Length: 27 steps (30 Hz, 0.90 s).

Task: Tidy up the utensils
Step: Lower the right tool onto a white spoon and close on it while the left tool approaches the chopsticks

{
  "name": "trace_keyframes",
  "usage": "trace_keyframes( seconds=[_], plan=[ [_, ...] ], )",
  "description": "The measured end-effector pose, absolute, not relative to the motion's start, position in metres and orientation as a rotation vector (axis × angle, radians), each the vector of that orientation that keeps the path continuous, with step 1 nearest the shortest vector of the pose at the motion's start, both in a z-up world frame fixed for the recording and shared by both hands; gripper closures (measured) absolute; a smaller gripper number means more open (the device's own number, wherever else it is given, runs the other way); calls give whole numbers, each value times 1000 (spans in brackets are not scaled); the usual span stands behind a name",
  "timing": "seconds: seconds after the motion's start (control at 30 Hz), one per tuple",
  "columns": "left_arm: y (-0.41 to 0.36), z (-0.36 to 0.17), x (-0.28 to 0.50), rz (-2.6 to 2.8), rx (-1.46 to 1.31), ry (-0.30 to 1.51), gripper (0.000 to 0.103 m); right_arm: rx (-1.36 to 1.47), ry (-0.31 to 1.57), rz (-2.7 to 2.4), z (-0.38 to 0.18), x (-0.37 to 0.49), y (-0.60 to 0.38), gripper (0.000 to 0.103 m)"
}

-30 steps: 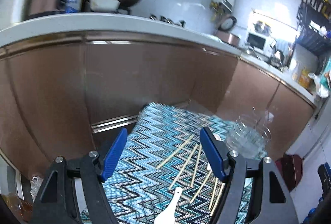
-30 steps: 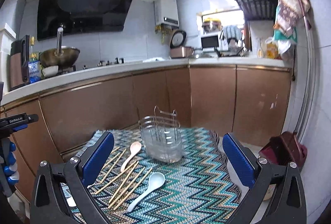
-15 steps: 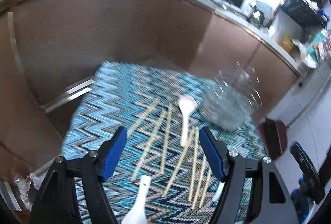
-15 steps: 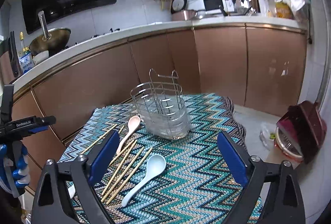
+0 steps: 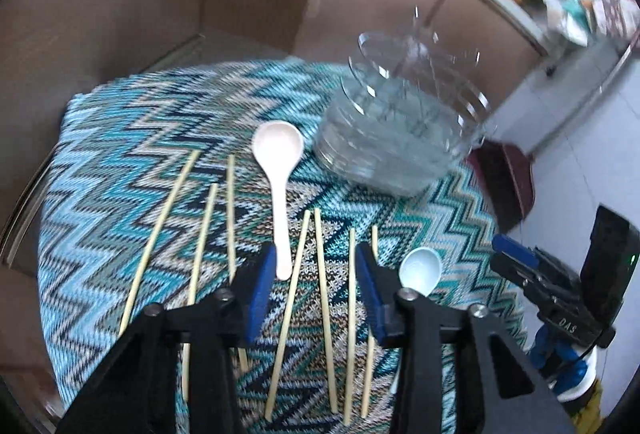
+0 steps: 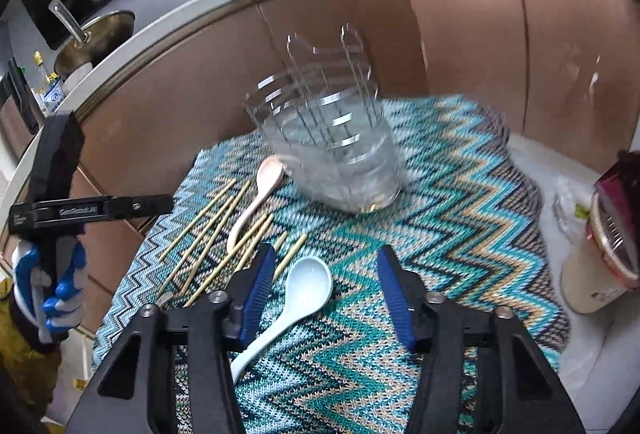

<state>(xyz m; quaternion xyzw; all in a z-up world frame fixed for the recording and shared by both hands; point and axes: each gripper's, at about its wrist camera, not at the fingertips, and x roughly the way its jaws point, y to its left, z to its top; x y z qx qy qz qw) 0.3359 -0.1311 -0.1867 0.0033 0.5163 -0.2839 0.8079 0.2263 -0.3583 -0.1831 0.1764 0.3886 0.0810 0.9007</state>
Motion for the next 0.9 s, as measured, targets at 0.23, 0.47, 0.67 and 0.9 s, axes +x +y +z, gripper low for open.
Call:
trace_keyframes(
  seconds=[0.23,0.47,0.67,0.9],
  plan=[
    [-154,-213,357,-629,193,1130,79,384,874,204,-207,242,-355,64],
    [-169,-225,353,-682,310,1102,79,387,864,213,-216,246,-355,64],
    [-174,-239,361,-675,334,1151,79,385,867,205,-220,247,-360,64],
    [-176,-240,370,-677,349,1176,79,405,896,236,-228,253,-366,64]
  ],
)
